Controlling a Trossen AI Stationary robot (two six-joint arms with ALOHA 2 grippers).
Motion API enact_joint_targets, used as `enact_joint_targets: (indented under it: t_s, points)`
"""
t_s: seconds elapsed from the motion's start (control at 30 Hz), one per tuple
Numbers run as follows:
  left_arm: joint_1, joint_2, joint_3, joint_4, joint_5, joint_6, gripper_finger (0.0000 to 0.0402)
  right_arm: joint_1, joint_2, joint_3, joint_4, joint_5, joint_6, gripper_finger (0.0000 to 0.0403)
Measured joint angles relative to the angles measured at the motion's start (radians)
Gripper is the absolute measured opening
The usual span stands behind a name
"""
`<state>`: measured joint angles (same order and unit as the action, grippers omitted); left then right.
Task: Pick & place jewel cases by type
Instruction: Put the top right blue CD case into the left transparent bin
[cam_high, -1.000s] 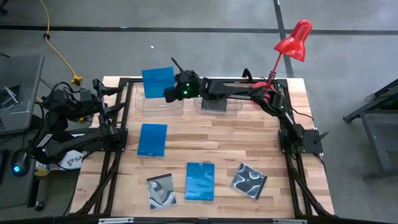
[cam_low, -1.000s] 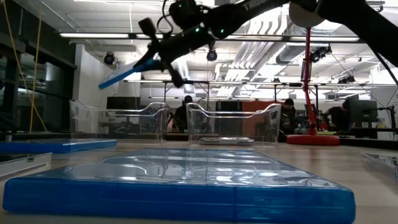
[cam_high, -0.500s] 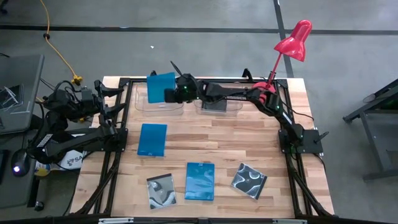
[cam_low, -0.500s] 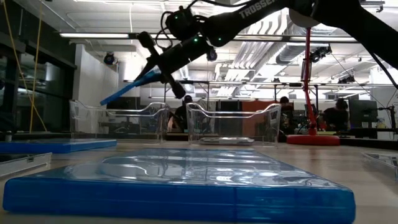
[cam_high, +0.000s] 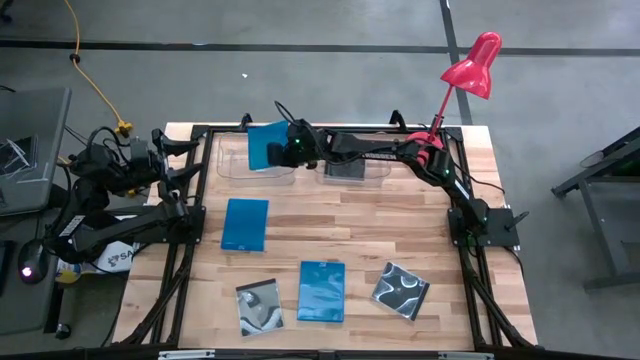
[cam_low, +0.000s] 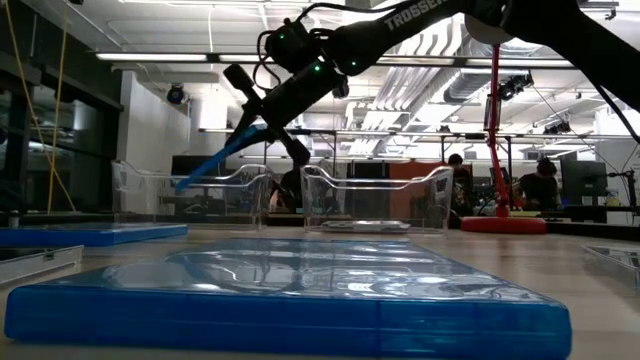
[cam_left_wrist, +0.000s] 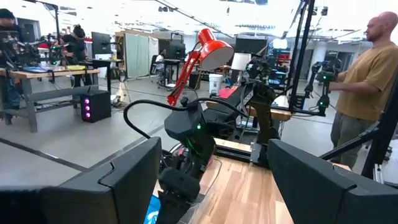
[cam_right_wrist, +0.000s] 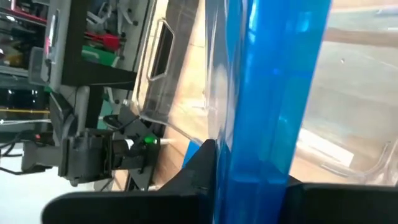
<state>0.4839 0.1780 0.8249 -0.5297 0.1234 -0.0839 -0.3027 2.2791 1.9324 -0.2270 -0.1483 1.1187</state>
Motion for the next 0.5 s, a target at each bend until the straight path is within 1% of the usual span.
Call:
enact_joint_targets:
  t_s: [0.5]
  points:
    - [0.0, 0.0, 0.0, 0.004, -0.015, -0.128, 0.0291, 0.004, -0.002, 0.001, -0.03, -0.043, 0.052, 0.0024]
